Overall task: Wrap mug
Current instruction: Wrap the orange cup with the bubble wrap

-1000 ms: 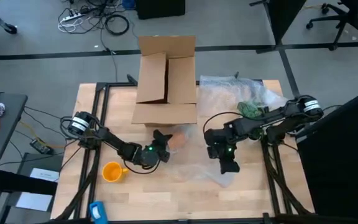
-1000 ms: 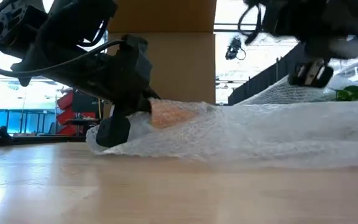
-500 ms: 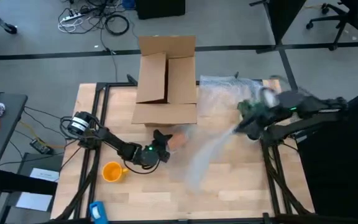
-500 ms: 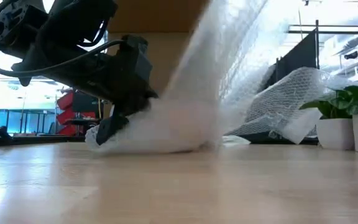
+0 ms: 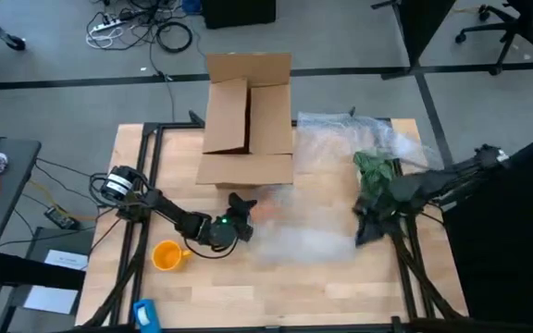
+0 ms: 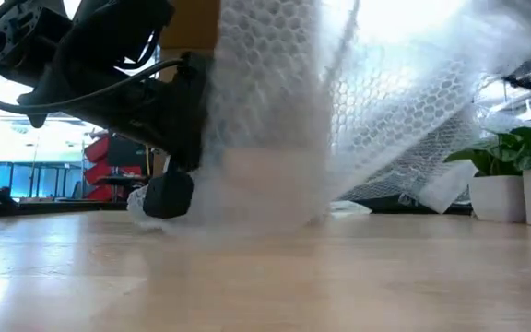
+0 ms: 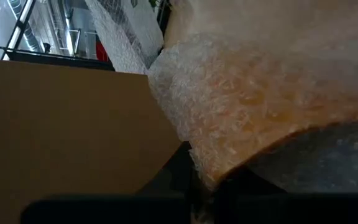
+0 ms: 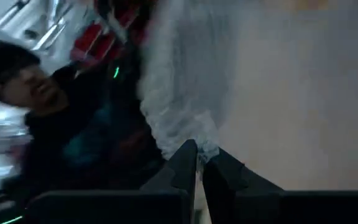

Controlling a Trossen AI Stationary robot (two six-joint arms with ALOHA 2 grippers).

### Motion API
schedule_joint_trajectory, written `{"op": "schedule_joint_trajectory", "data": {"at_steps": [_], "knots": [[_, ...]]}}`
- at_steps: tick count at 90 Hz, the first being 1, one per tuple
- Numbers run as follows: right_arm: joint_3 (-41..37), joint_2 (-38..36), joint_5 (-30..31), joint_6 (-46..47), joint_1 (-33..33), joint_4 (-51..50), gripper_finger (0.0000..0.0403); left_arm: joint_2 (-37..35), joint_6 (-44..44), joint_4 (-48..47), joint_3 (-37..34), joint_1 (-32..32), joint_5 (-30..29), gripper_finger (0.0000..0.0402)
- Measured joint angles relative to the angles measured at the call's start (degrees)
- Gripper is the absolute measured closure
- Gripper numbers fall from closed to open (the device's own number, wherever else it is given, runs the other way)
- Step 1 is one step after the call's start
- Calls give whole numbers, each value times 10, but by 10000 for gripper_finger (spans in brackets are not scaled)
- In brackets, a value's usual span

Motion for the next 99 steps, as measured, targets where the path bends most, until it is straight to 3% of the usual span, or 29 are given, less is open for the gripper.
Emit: {"op": "schedule_joint_trajectory", "data": {"at_steps": [9, 20, 45, 56, 76, 91, 99], "knots": [[-16, 50, -20, 110, 45, 9, 403, 0, 29, 1, 0, 0, 2, 392], [-4, 99, -19, 180, 74, -39, 403, 0, 85, 2, 1, 0, 5, 392], [103, 141, -29, 208, 105, -292, 403, 1, 237, 29, 2, -9, 3, 392], [142, 139, -6, 200, 121, -362, 402, 2, 309, 13, 23, -18, -7, 392], [149, 139, -5, 272, 129, -373, 379, 2, 360, -55, 65, -28, -9, 392], [142, 147, 33, 279, 144, -380, 340, 2, 361, -64, 66, -28, -15, 392], [135, 164, 22, 312, 150, -376, 312, 2, 362, -63, 66, -27, -16, 392]]}}
